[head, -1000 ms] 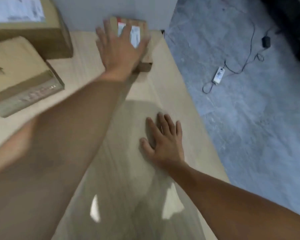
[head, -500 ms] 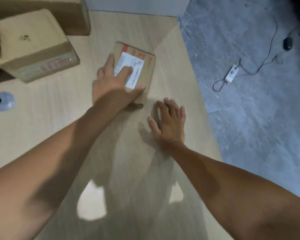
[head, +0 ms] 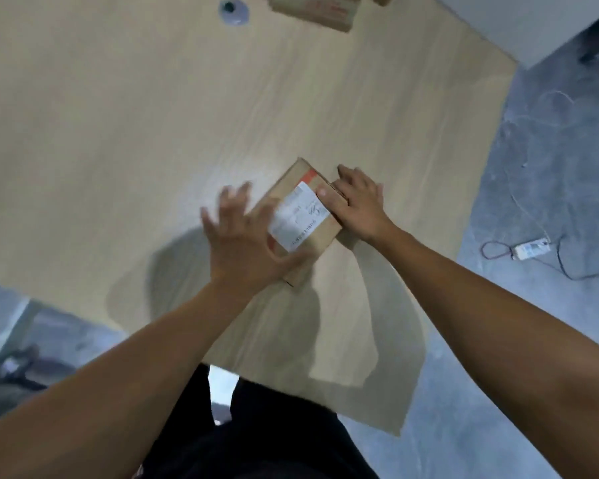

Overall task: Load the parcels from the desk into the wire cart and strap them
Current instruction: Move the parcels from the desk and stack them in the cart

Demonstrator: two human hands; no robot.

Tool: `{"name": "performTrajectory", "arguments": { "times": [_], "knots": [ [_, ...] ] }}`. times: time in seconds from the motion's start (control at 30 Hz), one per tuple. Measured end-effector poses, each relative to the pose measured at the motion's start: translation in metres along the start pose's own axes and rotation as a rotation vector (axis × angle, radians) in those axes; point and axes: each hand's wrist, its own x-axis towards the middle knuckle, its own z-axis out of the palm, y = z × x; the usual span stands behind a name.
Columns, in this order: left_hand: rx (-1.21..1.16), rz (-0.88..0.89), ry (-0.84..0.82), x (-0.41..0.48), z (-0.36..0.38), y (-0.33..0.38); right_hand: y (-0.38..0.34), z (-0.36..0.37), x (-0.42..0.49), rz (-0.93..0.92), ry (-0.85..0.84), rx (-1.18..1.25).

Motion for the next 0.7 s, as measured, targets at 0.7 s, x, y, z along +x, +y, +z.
{"name": "performTrajectory", "arguments": {
  "times": [0.7],
  "knots": [
    [-1.086, -1.472, 1.391, -0.434, -0.093, -0.164, -0.321, 0.348, -0.259, -1.121, -0.794, -0.287]
  ]
}}
